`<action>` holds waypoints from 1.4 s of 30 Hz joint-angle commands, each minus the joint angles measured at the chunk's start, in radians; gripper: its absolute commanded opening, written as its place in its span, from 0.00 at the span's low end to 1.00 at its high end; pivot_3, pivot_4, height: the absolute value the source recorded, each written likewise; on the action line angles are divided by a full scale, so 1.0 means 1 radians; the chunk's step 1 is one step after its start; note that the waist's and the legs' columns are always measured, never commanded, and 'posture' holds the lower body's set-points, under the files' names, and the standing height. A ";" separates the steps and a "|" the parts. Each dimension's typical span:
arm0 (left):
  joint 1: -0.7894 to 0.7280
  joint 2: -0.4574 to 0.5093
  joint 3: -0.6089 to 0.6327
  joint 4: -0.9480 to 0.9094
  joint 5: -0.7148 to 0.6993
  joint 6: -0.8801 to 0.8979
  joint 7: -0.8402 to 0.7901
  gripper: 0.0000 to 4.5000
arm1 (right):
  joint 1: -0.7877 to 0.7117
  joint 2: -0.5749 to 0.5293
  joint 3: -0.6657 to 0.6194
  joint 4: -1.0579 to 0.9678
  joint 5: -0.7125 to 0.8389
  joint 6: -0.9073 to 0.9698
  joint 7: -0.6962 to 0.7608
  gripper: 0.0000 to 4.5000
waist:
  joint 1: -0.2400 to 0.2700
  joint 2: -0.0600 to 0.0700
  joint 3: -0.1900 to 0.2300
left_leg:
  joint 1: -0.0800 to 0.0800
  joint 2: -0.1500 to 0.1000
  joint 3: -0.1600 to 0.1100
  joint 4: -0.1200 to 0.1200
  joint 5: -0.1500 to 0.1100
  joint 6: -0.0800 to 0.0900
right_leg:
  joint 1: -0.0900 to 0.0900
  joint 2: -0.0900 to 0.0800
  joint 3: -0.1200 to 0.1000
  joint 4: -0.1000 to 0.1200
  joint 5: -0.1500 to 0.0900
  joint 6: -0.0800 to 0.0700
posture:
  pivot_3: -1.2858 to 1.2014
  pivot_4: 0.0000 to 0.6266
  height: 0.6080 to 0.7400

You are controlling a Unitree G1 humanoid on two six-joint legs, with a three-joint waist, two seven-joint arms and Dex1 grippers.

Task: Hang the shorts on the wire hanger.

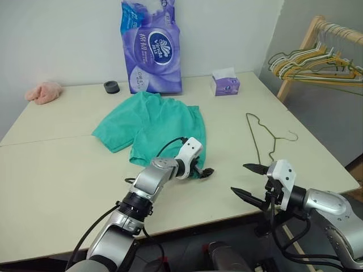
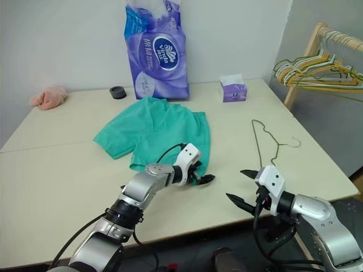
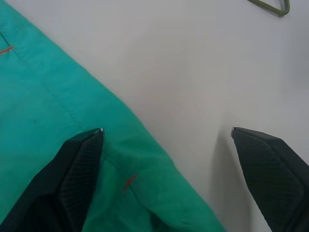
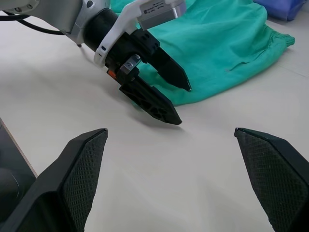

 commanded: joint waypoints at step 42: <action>0.205 0.481 0.480 -0.614 -0.693 0.350 -0.311 0.01 | -0.803 0.346 0.426 1.038 -0.672 -0.777 -0.205 1.00 | 0.008 0.001 0.017 | -0.004 0.000 -0.002 0.002 0.000 -0.001 | -0.002 -0.010 -0.001 0.003 0.002 -0.004 | 0.47 0.11 1.00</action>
